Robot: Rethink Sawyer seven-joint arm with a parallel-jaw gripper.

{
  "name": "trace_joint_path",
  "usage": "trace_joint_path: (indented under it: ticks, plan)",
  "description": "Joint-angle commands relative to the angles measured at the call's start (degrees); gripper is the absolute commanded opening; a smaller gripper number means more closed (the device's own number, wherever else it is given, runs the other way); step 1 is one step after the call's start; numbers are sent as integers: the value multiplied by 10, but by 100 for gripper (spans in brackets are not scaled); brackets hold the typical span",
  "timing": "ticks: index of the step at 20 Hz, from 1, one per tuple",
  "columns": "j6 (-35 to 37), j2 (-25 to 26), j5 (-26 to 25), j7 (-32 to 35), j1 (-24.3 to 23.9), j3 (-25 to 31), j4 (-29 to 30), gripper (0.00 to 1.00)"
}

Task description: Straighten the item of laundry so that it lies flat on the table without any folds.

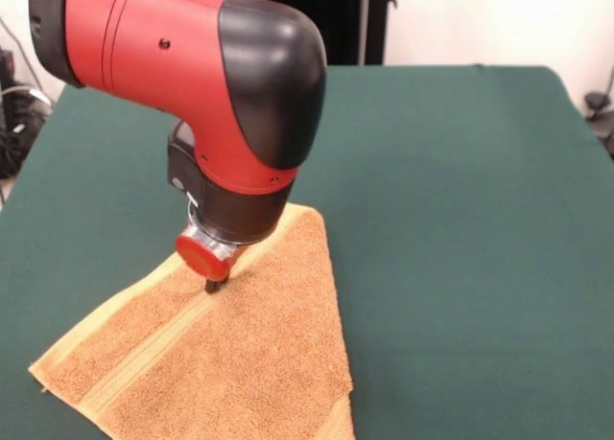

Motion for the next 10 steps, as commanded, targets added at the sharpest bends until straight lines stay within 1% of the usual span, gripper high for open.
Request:
trace_joint_path:
  ticks: [1,3,5,8,10]
  plan:
    - [29,-43,85,106,-82,115,89,0]
    - [7,-61,81,101,-87,115,121,0]
    - [-12,-88,80,94,-96,117,168,0]
    - [-6,-124,68,81,-101,109,218,0]
    - [-12,-159,70,87,-106,107,276,0]
